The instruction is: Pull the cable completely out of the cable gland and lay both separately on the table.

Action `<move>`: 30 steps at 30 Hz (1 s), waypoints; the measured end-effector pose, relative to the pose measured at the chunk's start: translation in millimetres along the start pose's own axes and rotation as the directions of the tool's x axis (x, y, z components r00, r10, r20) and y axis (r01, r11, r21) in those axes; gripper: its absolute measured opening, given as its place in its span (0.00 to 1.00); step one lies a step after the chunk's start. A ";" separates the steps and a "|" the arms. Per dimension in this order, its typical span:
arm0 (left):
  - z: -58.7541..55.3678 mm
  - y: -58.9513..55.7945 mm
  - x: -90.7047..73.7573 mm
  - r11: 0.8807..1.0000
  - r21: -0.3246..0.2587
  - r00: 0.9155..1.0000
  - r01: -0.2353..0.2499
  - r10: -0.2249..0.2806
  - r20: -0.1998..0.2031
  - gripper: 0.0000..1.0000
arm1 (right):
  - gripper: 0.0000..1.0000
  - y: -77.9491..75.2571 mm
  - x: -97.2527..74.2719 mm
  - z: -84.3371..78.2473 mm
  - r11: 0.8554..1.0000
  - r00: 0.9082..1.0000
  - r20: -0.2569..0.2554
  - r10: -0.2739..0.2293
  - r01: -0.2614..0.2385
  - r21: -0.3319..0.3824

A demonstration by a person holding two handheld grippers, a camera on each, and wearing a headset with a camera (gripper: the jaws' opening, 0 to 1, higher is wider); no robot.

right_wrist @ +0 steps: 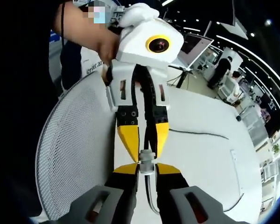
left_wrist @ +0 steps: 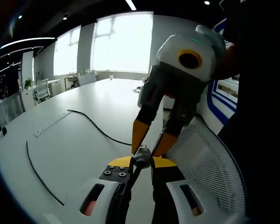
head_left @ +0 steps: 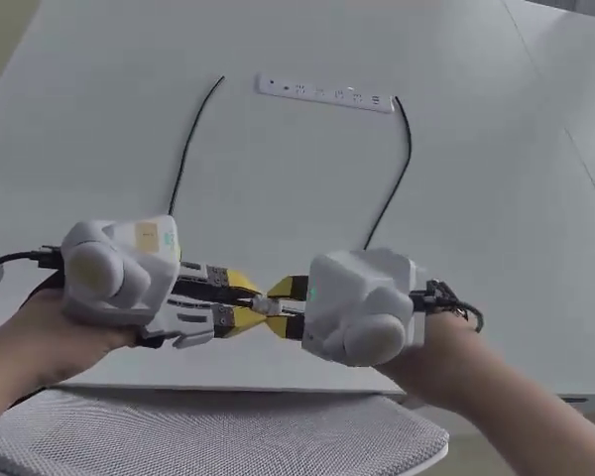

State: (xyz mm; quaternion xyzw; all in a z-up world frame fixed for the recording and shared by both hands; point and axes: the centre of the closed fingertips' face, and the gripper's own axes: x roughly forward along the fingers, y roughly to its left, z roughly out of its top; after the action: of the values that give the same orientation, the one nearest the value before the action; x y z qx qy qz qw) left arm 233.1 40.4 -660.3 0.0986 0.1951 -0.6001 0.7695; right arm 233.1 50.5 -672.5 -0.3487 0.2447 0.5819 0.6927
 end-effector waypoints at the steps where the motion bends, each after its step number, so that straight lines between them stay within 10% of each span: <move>1: 0.3 -1.1 0.0 1.000 0.028 1.000 0.003 -0.003 0.002 0.16 | 0.13 -0.8 -0.6 0.6 1.000 1.000 0.007 -0.001 0.001 0.016; 10: 4.7 3.1 -5.8 0.999 0.047 0.999 -0.012 0.010 0.031 0.16 | 0.23 -4.8 -15.3 6.7 0.979 0.996 0.076 0.035 -0.050 0.200; 30: 27.3 7.4 -22.3 0.999 0.029 0.997 -0.042 0.040 0.067 0.16 | 0.12 -16.2 -27.7 7.9 0.987 0.996 0.072 -0.059 0.048 0.153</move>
State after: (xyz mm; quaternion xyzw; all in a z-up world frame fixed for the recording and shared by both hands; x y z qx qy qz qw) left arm 240.6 51.5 -626.9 0.0940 0.1582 -0.5900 0.7861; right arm 242.8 37.7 -643.7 -0.2794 0.2519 0.5557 0.7414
